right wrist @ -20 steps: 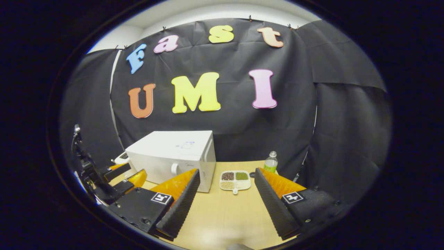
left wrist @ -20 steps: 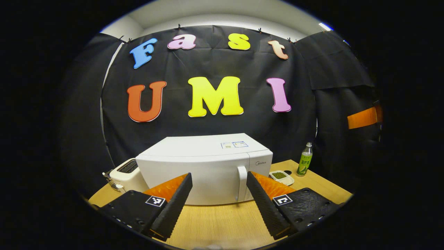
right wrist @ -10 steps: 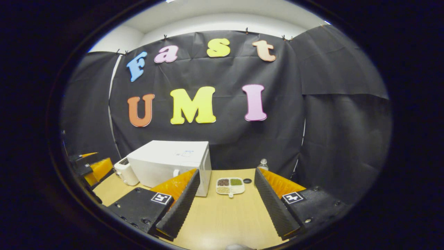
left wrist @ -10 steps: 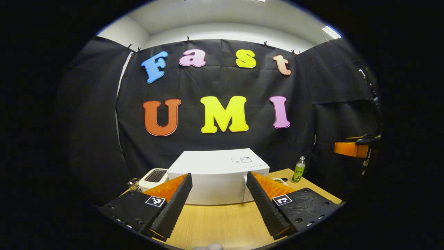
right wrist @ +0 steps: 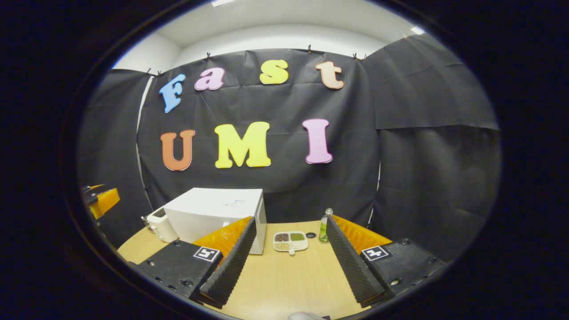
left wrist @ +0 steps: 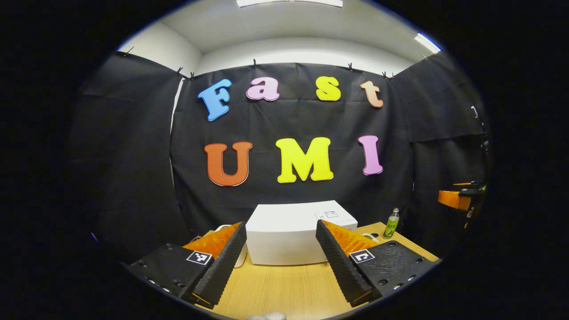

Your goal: Open the microwave oven with the left hand, put the food in, and close the microwave oven.

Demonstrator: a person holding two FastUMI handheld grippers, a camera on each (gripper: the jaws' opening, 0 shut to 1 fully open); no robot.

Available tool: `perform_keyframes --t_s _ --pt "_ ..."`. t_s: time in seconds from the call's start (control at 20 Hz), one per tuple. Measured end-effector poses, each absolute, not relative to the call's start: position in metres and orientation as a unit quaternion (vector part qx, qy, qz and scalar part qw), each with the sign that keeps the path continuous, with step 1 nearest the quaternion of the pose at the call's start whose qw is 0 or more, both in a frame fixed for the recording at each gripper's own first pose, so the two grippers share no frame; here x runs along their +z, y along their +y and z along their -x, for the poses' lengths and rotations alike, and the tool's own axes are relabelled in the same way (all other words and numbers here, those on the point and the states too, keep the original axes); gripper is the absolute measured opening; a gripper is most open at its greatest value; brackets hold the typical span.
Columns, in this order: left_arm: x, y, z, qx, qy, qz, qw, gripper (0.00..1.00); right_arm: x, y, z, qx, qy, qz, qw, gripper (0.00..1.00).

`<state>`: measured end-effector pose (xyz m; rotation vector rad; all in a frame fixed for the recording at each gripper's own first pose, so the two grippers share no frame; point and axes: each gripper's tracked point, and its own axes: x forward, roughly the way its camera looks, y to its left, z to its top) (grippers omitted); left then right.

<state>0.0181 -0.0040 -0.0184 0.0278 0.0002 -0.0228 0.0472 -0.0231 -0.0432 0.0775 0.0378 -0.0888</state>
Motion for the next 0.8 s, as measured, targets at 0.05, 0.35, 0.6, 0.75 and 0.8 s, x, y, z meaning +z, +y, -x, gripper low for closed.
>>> perform_keyframes --t_s 0.05,0.35,0.6,0.75,0.8 --pt "-0.014 -0.003 -0.018 -0.010 -0.007 -0.015 1.000 0.96 -0.040 -0.021 -0.045 -0.043 0.015 -0.037 0.998 1.00" --pt "0.002 -0.005 -0.022 -0.018 -0.029 -0.014 0.999 0.96 -0.029 -0.007 -0.039 -0.034 0.003 -0.022 0.999 0.92" --pt "0.005 -0.001 -0.022 -0.019 -0.030 -0.015 0.999 0.96 -0.023 -0.001 -0.036 -0.030 0.002 -0.023 0.999 0.92" --pt "0.007 0.001 -0.021 -0.021 -0.030 -0.012 0.999 0.96 -0.022 -0.001 -0.035 -0.032 0.002 -0.020 0.999 0.92" --pt "0.007 0.001 -0.022 -0.021 -0.029 -0.012 0.999 1.00 -0.021 0.000 -0.034 -0.033 0.001 -0.021 0.999 0.92"
